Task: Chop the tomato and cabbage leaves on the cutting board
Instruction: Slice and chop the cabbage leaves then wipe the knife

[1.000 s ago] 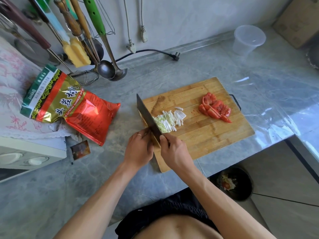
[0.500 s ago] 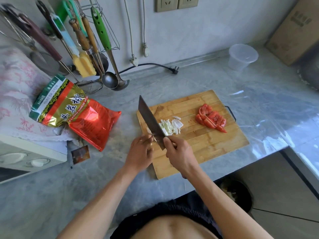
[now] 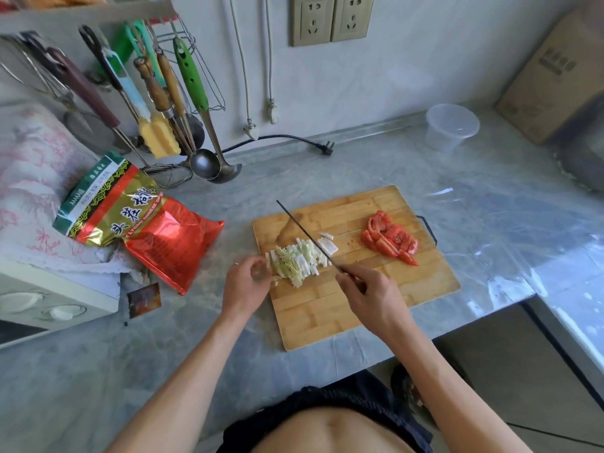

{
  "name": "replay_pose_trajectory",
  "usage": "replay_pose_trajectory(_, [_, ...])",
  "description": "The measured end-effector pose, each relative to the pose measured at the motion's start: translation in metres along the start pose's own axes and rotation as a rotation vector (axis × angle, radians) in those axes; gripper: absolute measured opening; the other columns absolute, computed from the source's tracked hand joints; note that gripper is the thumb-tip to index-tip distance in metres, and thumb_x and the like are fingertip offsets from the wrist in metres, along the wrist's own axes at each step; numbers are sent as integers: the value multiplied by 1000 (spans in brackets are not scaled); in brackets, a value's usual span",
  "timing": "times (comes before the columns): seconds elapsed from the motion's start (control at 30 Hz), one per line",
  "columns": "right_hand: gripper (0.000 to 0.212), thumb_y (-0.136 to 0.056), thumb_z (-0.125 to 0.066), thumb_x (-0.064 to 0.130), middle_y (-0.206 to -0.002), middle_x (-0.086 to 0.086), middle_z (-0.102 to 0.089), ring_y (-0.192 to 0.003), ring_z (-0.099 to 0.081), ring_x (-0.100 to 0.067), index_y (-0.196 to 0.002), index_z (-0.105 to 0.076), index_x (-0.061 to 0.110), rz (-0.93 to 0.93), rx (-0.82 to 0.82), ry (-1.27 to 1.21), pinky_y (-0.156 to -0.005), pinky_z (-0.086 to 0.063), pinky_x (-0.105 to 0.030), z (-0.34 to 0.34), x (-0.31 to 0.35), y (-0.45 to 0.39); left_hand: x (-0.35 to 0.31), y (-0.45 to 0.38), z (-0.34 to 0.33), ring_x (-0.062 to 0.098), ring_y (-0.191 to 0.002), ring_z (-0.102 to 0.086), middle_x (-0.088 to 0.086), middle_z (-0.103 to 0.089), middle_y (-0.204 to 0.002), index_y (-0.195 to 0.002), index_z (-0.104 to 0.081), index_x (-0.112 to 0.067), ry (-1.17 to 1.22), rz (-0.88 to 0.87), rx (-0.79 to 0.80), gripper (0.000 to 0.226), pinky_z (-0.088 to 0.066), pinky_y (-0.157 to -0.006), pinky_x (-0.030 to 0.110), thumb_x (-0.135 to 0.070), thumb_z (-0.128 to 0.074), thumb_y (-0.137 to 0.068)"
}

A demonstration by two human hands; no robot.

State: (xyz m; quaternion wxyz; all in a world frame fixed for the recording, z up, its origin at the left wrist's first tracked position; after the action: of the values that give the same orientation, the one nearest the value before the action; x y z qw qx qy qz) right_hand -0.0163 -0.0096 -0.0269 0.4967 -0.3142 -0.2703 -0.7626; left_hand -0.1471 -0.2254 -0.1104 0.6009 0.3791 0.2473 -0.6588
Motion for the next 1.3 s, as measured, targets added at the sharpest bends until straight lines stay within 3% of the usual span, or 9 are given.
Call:
replay_pose_trajectory(0.2, [22, -93, -69, 35, -81, -3, -72, -71, -65, -25, -111, -72, 23, 135, 2, 190, -58, -49, -34, 12, -5, -4, -22, -6, -27, 23, -95, -66, 7, -69, -102, -111, -70, -7, -139, -118, 57, 30, -42, -79, 19, -5, -67, -81])
replay_pose_trajectory(0.4, [22, -88, -75, 37, -82, 2, -71, -69, -64, -27, -106, -72, 26, 238, 21, 262, -56, -51, -37, 23, -24, -10, -11, 12, -11, 18, -100, -66, -2, -70, -102, -106, -68, -17, 164, 156, -111, 17, -45, -80, 16, -11, -63, -91])
replay_pose_trajectory(0.53, [31, -78, -85, 33, -71, 2, -66, -51, -60, -28, -103, -72, 20, 428, -28, 425, -44, -37, -27, 28, -26, -17, -63, 32, 18, 21, -107, -59, 8, -64, -114, -110, -68, -5, -142, -392, -329, 25, -40, -95, 16, -13, -55, -90])
replay_pose_trajectory(0.7, [43, -68, -92, 33, -72, 1, -66, -54, -63, -23, -103, -71, 17, 570, -14, 517, -38, -45, -30, 24, -25, -25, -124, 35, -46, 20, -131, -48, 7, -53, -143, -130, -63, -11, -353, -627, 109, 44, -37, -110, 31, -35, -44, -98])
replay_pose_trajectory(0.77, [44, -66, -93, 33, -71, 2, -66, -54, -63, -22, -101, -72, 17, 588, -11, 520, -37, -45, -30, 27, -27, -23, -123, 24, -60, 25, -132, -48, 9, -54, -142, -131, -62, -10, -429, -570, 150, 52, -36, -113, 37, -42, -36, -99])
replay_pose_trajectory(0.87, [42, -65, -93, 34, -69, 4, -65, -51, -62, -22, -97, -72, 18, 518, -35, 517, -37, -41, -28, 38, -39, -21, -103, -4, -33, 29, -123, -55, 13, -62, -131, -122, -66, -3, -342, -319, -27, 45, -38, -108, 38, -33, -39, -102])
replay_pose_trajectory(1.03, [27, -82, -82, 30, -71, 0, -69, -57, -64, -26, -105, -74, 19, 294, -72, 296, -47, -47, -33, 54, -60, -26, -83, -2, -18, 26, -117, -58, 9, -63, -128, -126, -63, -7, -280, -270, -102, 39, -42, -100, 32, -31, -51, -98])
replay_pose_trajectory(1.17, [32, -96, -65, 21, -73, -3, -68, -68, -60, -19, -127, -70, 18, 189, -60, 17, -58, -48, -36, 51, -45, -39, -53, 12, -39, 21, -134, -42, 4, -50, -143, -141, -48, -12, -157, -37, -90, 48, -29, -107, 25, -34, -52, -99])
replay_pose_trajectory(1.3, [24, -100, -58, 27, -60, 1, -62, -53, -58, -20, -111, -73, 13, 66, -40, -47, -54, -52, -43, 32, -33, -59, -35, 23, -63, 20, -141, -31, 6, -41, -150, -145, -41, -15, -67, 105, -167, 50, -27, -116, 33, -34, -49, -100])
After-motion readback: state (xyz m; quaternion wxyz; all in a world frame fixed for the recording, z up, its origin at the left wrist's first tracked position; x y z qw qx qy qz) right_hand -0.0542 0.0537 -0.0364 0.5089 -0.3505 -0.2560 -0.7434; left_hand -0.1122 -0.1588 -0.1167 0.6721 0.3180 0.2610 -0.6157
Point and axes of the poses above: each hand's wrist, its own y-axis away from the middle knuckle, its own z-axis out of the back of the hand, x = y × z, the point moved 6 cm from there along -y, towards the middle knuckle
